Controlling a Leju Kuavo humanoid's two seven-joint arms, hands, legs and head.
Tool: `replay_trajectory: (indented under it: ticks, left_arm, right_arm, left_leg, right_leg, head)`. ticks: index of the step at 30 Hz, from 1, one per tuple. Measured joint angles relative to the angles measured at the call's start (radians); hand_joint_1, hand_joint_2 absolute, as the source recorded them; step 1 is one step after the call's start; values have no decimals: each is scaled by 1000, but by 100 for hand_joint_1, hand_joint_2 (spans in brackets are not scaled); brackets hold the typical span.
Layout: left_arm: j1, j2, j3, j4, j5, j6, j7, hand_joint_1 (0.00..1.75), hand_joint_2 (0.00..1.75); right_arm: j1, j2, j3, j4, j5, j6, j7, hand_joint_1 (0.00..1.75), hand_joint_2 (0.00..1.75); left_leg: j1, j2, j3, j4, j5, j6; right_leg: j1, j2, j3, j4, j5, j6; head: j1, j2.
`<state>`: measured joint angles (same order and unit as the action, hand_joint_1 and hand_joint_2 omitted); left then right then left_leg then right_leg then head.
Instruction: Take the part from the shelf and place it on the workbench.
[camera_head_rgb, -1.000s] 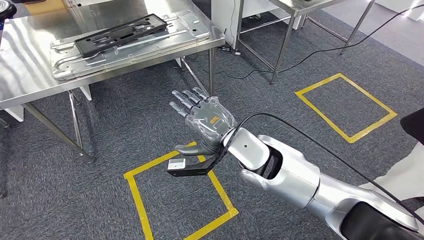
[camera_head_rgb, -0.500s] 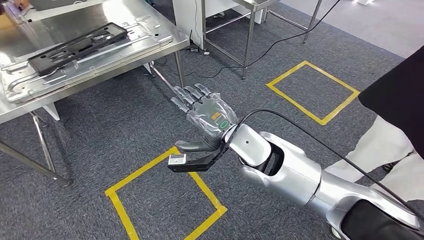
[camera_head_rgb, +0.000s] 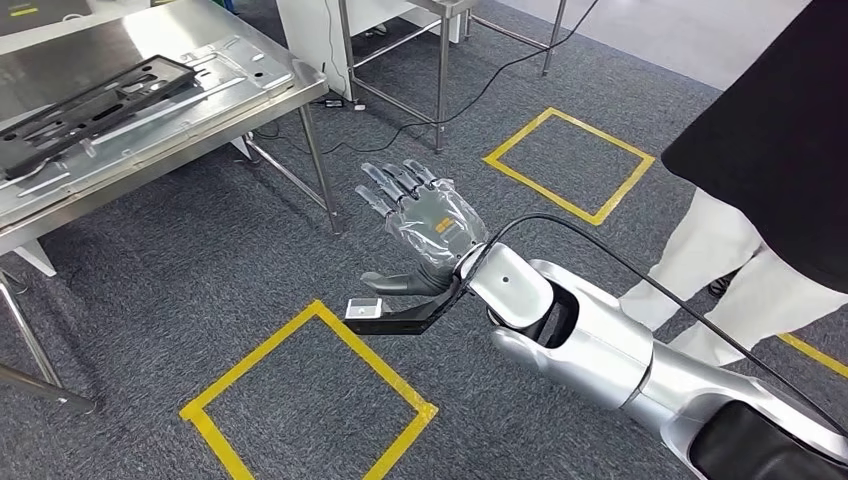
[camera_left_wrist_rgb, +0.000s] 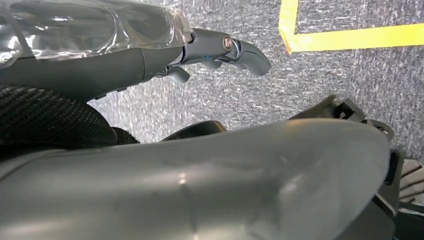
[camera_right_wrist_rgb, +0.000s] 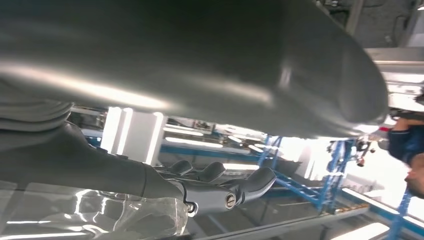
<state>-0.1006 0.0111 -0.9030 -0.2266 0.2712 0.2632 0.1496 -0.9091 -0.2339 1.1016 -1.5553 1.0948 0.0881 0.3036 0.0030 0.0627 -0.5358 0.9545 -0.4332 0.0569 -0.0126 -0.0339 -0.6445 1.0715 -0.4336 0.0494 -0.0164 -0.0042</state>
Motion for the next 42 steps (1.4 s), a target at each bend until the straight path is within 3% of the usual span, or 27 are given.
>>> replay_trajectory:
  ticks: [2,3,5,7,9,10,11,12,13,14,16,18,20,21,23,25,26,27,28,29,30,32,33,36,38,40,42]
  left_arm:
    - [2,0,0,0,0,0,0,0,0]
    - [3,1,0,0,0,0,0,0,0]
    - [4,1,0,0,-1,0,1,0,0]
    - [2,1,-1,0,-1,0,0,0,0]
    - [-1,1,-1,0,-1,0,0,0,0]
    - [-2,1,-1,0,0,0,0,0,0]
    - [-3,1,-1,0,0,0,0,0,0]
    - [-3,1,-1,0,0,0,0,0,0]
    - [-4,1,-1,0,1,1,0,0,0]
    - [-4,1,-1,0,1,1,0,0,0]
    - [-4,2,-1,0,1,1,0,0,0]
    - [-4,2,-1,0,1,1,1,0,0]
    - [-5,2,-1,0,1,0,2,0,0]
    - [-6,2,-1,0,1,0,2,0,0]
    - [-5,1,-1,0,1,0,2,0,0]
    - [-3,1,-1,0,1,0,2,0,0]
    - [-2,1,-1,0,2,1,2,0,0]
    - [-1,2,-1,0,2,1,2,0,0]
    - [0,2,-1,0,2,1,2,0,0]
    - [1,2,-1,0,3,0,2,0,0]
    - [1,2,-1,0,4,0,2,0,0]
    - [2,2,-1,0,6,0,2,0,0]
    - [3,2,-1,0,7,1,2,0,0]
    - [4,3,-2,0,8,1,2,0,0]
    - [2,4,-2,0,8,1,2,0,0]
    - [-2,4,-2,0,8,2,0,0,0]
    - [-4,4,-2,0,10,3,-1,0,0]
  right_arm:
    - [-4,-1,-2,-7,0,1,0,0,0]
    - [-6,-2,-3,-9,-1,2,1,0,0]
    - [-6,-7,-4,-12,-2,4,2,0,0]
    - [-8,-9,-5,-17,-2,6,2,0,0]
    - [-9,-10,-6,-20,-3,6,2,0,0]
    - [-8,-10,-5,-20,-3,6,3,0,0]
    - [-7,-10,-5,-21,-4,7,4,0,0]
    - [-6,-10,-5,-21,-6,8,7,0,0]
    - [-5,-10,-5,-21,-8,8,10,0,0]
    - [-6,-11,-6,-22,-10,8,13,0,0]
    - [-7,-11,-7,-24,-12,8,17,0,0]
    - [-7,-13,-9,-25,-13,8,18,0,0]
    - [-7,-17,-12,-26,-14,8,18,0,0]
    - [-7,-20,-14,-26,-14,8,18,0,0]
    - [-8,-25,-19,-27,-14,7,18,0,0]
    - [-9,-27,-22,-27,-15,7,18,0,0]
    - [-9,-27,-23,-27,-16,7,18,0,0]
    - [-8,-27,-23,-27,-16,7,18,0,0]
    - [-8,-27,-22,-27,-17,6,18,0,0]
    - [-8,-27,-22,-27,-17,6,18,0,0]
    - [-8,-27,-23,-27,-17,6,18,0,0]
    - [-10,-27,-24,-28,-17,6,18,0,0]
    - [-11,-27,-25,-30,-18,6,18,0,0]
    - [-13,-27,-27,-34,-20,5,18,0,0]
    - [-15,-28,-27,-35,-21,4,19,0,0]
    - [-16,-28,-28,-36,-23,3,19,0,0]
    - [-16,-28,-28,-36,-26,3,19,0,0]
  left_leg:
    - [-8,16,2,1,-5,-7]
    - [-11,25,2,1,-6,-11]
    - [-10,39,2,3,-11,-20]
    - [-4,10,-18,49,-45,-30]
    - [0,-37,-76,178,-109,-37]
    - [1,-48,-110,250,-136,-39]
    - [1,-53,-135,300,-147,-41]
    - [2,-55,-143,312,-139,-42]
    - [3,-57,-132,281,-113,-41]
    - [4,-65,-104,216,-76,-40]
    - [9,-106,-42,73,-16,-35]
    - [8,-130,-18,13,0,-27]
    - [4,-115,-14,9,3,-17]
    - [4,-105,-11,6,6,-10]
    - [7,-84,-7,0,12,1]
    - [5,-61,-6,-1,12,6]
    - [3,-48,-7,0,12,7]
    - [2,-35,-7,0,12,7]
    - [2,-22,-7,0,11,6]
    - [1,-11,-6,0,10,5]
    - [1,0,-3,0,8,3]
    - [-4,16,0,0,3,-5]
    - [-7,24,1,1,1,-10]
    - [-8,43,0,5,-9,-24]
    - [-3,11,-23,58,-47,-34]
    - [-1,-37,-86,195,-116,-38]
    - [-2,-54,-150,325,-157,-36]
  right_leg:
    - [10,-33,50,-96,25,-12]
    - [13,-34,53,-109,25,-16]
    - [12,-10,49,-112,31,-27]
    - [8,12,48,-117,37,-38]
    - [4,33,47,-118,40,-44]
    - [4,45,47,-118,41,-45]
    - [4,59,47,-117,42,-46]
    - [4,73,47,-117,42,-45]
    - [4,88,47,-117,43,-45]
    - [4,103,47,-116,44,-44]
    - [4,129,45,-113,46,-38]
    - [4,151,38,-113,50,-27]
    - [0,168,33,-116,56,-15]
    - [-1,160,30,-112,53,-10]
    - [2,108,3,-50,17,-2]
    - [3,54,-60,87,-50,3]
    - [2,45,-92,153,-75,4]
    - [2,42,-109,189,-83,5]
    - [1,40,-105,186,-72,5]
    - [1,35,-79,139,-45,4]
    - [2,21,-35,62,-10,2]
    - [8,-8,37,-73,30,-6]
    - [11,-13,51,-104,35,-11]
    - [14,16,46,-112,35,-27]
    - [10,36,44,-113,40,-36]
    - [10,55,42,-113,43,-42]
    - [12,80,41,-113,45,-45]
  head:
    - [-1,0]
    - [-1,0]
    - [-1,0]
    - [-2,0]
    - [-3,0]
    - [-3,0]
    - [-3,0]
    - [-3,0]
    - [-3,0]
    - [-3,0]
    - [-3,0]
    - [-2,0]
    - [-2,0]
    - [-2,0]
    - [0,0]
    - [3,0]
    - [4,0]
    - [4,0]
    - [4,0]
    - [4,0]
    - [4,0]
    - [4,0]
    - [4,0]
    - [3,0]
    - [3,0]
    - [2,0]
    - [2,0]
